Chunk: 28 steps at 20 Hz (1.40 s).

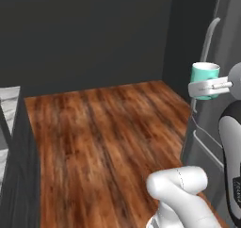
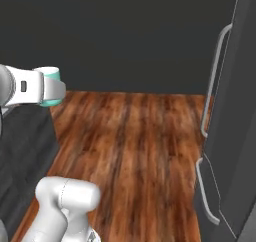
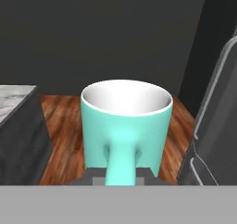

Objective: There is a tray on the dining counter. Grab the cup, mug, and pitcher and place them on the tray. The pitcher may be placed next to the tray if it cannot fit the tray.

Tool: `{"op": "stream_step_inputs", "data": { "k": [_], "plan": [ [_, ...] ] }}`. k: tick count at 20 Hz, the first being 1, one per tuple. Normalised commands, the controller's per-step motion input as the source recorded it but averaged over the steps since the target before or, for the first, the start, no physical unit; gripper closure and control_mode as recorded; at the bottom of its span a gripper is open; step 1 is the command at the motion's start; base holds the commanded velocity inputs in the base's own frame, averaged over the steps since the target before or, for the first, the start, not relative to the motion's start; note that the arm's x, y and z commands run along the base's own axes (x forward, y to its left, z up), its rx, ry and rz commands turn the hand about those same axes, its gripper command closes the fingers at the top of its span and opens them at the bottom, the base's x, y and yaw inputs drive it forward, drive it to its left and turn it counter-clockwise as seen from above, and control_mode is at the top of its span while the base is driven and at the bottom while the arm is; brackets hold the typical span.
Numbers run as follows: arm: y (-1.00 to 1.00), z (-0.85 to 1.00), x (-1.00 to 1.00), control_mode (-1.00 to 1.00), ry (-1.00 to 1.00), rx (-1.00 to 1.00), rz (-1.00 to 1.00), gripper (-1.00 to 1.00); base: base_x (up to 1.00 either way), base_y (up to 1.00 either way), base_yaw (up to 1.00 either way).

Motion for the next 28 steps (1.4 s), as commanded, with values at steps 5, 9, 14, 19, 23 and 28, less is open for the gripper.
{"op": "stream_step_inputs", "data": {
  "k": [5, 9, 14, 19, 23, 28],
  "plan": [
    [0.00, 0.00, 0.00, 1.00, 0.00, 0.00, 0.00, 1.00, 1.00, 0.00, 0.10],
    [0.00, 0.00, 0.00, 1.00, 0.00, 0.00, 0.00, 1.00, 1.00, 0.03, 0.12],
    [0.00, 0.00, 0.00, 1.00, 0.00, 0.00, 0.00, 1.00, 1.00, 0.00, 0.15],
    [0.00, 0.00, 0.00, 1.00, 0.00, 0.00, 0.00, 1.00, 1.00, 0.00, 0.15],
    [0.00, 0.00, 0.00, 1.00, 0.00, 0.00, 0.00, 1.00, 1.00, -0.02, 0.15],
    [0.00, 0.00, 0.00, 1.00, 0.00, 0.00, 0.00, 1.00, 1.00, -0.18, 0.18]
  ]
}}
